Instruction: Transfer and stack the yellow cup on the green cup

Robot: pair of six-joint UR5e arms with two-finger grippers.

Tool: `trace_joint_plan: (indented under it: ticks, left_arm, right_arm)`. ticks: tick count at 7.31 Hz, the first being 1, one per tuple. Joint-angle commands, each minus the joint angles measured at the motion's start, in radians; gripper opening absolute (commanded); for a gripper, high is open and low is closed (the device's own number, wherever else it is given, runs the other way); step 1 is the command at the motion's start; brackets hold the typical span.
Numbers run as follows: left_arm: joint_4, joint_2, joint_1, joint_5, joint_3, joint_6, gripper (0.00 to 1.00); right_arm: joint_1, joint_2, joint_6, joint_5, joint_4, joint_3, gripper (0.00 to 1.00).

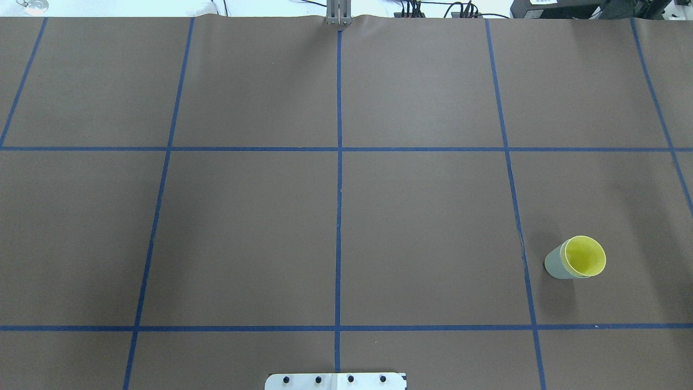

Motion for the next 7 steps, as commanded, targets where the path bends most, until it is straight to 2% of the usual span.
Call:
trace_joint_plan:
  ticks: [1, 3, 5, 6, 7]
  left_arm:
    - [0.032, 0.023, 0.002, -0.002, -0.001, 0.012, 1.0]
    - [0.014, 0.025, 0.002, -0.004, 0.083, 0.163, 1.0]
    - [-0.122, 0.042, 0.002, -0.002, 0.169, 0.167, 1.0]
    - [-0.172, 0.043, 0.002, -0.002, 0.188, 0.161, 1.0]
    - [-0.172, 0.043, 0.002, -0.002, 0.187, 0.163, 1.0]
  right_arm:
    - [0.0, 0.013, 0.006, 0.003, 0.025, 0.004, 1.0]
    - [0.0, 0.013, 0.096, 0.026, 0.111, -0.005, 1.0]
    - [0.0, 0.001, 0.111, 0.029, 0.171, -0.054, 1.0]
    - [0.0, 0.0, 0.112, 0.029, 0.252, -0.1, 1.0]
    - [0.0, 0.0, 0.118, 0.029, 0.277, -0.111, 1.0]
